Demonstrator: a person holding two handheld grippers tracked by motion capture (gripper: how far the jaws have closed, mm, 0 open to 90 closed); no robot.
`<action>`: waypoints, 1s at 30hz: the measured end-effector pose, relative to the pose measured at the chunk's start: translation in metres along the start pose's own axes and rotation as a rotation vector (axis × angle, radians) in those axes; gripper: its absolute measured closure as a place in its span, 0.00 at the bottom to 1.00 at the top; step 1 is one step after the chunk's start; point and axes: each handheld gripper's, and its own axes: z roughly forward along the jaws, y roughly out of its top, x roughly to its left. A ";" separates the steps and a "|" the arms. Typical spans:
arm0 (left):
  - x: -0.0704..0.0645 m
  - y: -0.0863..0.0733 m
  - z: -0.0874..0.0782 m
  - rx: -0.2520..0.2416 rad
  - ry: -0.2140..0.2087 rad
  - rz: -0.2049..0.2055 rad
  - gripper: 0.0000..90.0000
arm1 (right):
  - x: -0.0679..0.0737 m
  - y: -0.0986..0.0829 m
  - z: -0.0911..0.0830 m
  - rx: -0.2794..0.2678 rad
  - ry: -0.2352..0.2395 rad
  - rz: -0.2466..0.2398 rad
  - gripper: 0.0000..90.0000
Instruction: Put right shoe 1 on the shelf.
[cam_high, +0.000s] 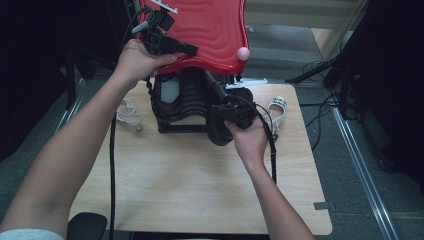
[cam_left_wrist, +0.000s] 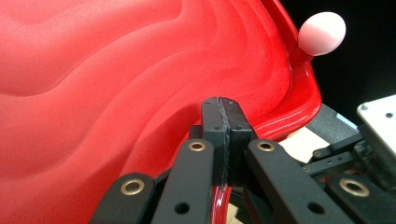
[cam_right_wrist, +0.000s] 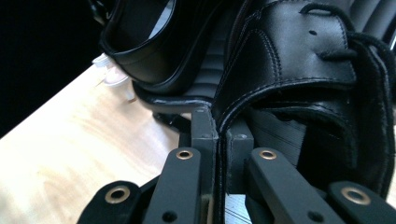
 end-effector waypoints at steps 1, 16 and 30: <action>0.000 0.000 0.000 -0.002 0.001 0.000 1.00 | 0.001 -0.001 0.004 -0.006 -0.009 -0.008 0.97; 0.000 0.000 0.000 -0.003 -0.003 -0.010 1.00 | 0.008 0.009 0.043 -0.076 -0.120 -0.007 0.97; -0.001 -0.003 -0.001 -0.019 0.012 0.000 1.00 | 0.015 0.014 0.063 -0.022 -0.088 -0.008 0.83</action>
